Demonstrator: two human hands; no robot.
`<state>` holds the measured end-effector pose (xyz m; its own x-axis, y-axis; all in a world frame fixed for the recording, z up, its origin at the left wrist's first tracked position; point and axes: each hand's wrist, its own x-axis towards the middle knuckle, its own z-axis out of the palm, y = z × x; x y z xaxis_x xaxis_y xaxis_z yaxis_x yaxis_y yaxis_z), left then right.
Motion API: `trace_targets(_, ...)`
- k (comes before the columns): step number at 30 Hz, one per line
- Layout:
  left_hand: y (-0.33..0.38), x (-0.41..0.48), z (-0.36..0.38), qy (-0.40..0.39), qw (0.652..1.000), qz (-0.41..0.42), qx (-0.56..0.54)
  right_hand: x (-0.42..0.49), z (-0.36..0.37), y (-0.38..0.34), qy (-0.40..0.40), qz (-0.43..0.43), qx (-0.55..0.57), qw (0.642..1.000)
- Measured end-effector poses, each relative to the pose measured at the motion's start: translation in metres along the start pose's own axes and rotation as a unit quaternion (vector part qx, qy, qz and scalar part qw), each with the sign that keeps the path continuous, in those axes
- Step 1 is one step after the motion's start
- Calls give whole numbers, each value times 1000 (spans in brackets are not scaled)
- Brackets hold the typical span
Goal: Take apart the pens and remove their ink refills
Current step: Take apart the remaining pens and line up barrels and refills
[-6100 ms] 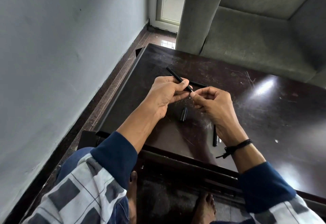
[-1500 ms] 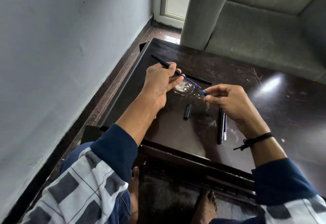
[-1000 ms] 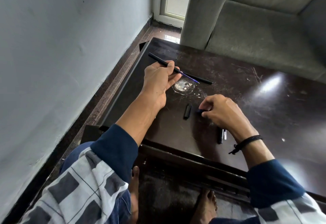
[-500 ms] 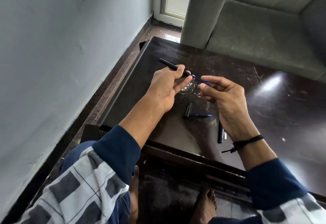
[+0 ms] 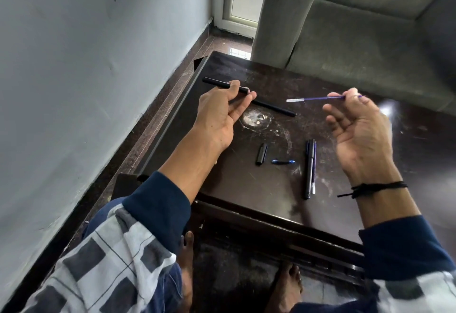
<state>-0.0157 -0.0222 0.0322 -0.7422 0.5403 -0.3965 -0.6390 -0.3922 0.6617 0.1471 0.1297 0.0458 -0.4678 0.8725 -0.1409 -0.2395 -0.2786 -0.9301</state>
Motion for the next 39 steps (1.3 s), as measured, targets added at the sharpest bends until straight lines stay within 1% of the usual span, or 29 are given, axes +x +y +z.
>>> trace_targets(2,-1,0,0,-2,1000,-3,9,2,-6,-10,11,-5,-49,999)
trace_targets(4,-3,-1,1,-4,1000,-5,19,2,-12,-19,6,-8,-144,989)
trace_targets(5,-3,-1,1,-4,1000,-5,21,3,-16,-22,-2,-11,-207,978)
trace_targets(7,-3,0,0,-2,1000,-4,27,7,-23,-22,-10,-21,-346,938)
trace_targets(9,-3,0,0,1,1000,-2,31,15,-31,-15,-15,-18,-471,882)
trace_targets(11,-3,0,0,2,999,-1,36,23,-39,-6,-10,16,-580,814)
trace_targets(13,-2,0,0,4,999,-1,41,25,-42,0,-6,53,-650,758)
trace_targets(15,-2,0,-1,5,999,-1,44,24,-40,4,-9,58,-689,723)
trace_targets(20,-1,0,-1,4,999,1,50,21,-37,9,-11,52,-739,671)
trace_targets(22,-1,0,-1,2,999,2,53,24,-38,13,-13,58,-747,662)
trace_targets(27,-2,1,-1,0,998,1,58,28,-41,18,-18,75,-752,654)
trace_targets(32,-2,1,-1,-4,998,4,62,27,-39,17,-20,82,-739,669)
trace_targets(36,3,2,-3,-1,999,7,54,23,-38,13,-11,41,-746,664)
trace_targets(39,15,5,-7,6,1000,13,28,13,-27,7,-23,-17,-728,685)
